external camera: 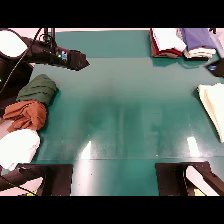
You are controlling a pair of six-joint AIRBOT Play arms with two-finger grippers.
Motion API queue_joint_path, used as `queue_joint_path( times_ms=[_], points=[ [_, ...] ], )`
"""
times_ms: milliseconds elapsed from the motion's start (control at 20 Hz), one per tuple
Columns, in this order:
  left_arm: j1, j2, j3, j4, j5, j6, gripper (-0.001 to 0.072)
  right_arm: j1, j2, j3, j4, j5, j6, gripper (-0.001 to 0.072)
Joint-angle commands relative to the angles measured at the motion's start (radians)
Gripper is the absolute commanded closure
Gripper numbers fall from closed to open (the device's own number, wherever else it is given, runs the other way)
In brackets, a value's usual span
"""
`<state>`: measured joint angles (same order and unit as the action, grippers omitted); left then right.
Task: Fold the shirts.
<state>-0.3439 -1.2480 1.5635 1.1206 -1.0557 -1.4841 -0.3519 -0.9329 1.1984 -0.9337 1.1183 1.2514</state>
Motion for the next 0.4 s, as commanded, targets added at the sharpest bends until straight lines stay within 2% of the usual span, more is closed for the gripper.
queue_joint_path(
  times_ms=[0, 100, 350],
  points=[
    [0.0, 0.0, 0.0, 0.0, 0.001, 0.0, 0.0685, 0.272, 0.006, 0.001, 0.014, -0.05, 0.0, 0.0427],
    [0.0, 0.0, 0.0, 0.0, 0.0, 0.0, 0.0686, 0.366, 0.006, 0.001, 0.014, -0.074, 0.0, 0.0697],
    [0.0, 0.0, 0.0, -0.002, 0.0, 0.0, 0.0686, 0.434, 0.006, 0.001, 0.018, -0.074, 0.001, 0.0696]
  ],
)
